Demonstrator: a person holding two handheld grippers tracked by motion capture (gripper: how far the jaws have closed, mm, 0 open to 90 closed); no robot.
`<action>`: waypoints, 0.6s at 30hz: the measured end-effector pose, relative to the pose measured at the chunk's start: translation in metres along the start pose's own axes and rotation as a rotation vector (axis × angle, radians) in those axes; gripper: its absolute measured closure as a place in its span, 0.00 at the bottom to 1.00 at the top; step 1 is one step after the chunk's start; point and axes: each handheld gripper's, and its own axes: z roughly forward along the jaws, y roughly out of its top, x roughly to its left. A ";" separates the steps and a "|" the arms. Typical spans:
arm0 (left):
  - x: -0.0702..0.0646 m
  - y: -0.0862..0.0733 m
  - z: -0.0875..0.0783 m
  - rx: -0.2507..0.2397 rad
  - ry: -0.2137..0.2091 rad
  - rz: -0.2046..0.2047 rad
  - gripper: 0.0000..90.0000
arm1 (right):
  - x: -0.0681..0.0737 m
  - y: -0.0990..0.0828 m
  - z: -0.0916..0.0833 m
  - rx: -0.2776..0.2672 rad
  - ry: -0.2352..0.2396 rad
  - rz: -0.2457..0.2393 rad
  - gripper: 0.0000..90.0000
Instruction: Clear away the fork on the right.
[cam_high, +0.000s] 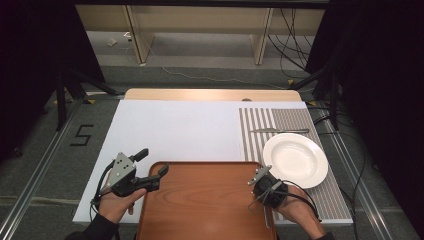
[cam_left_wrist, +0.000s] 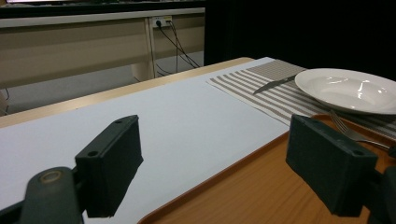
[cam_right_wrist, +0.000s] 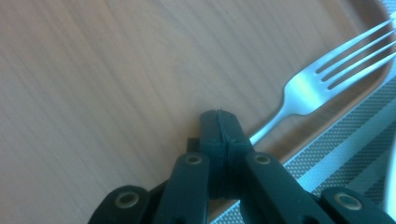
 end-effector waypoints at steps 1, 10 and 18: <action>0.000 0.000 0.000 0.000 0.000 0.000 0.20 | -0.001 0.000 -0.002 -0.029 0.014 0.014 0.97; 0.000 0.000 0.000 0.000 0.001 0.000 0.20 | 0.000 0.003 -0.011 -0.208 0.039 0.015 0.79; 0.000 0.000 0.000 0.003 0.000 -0.001 0.20 | 0.001 0.005 -0.020 -0.317 0.061 0.053 0.66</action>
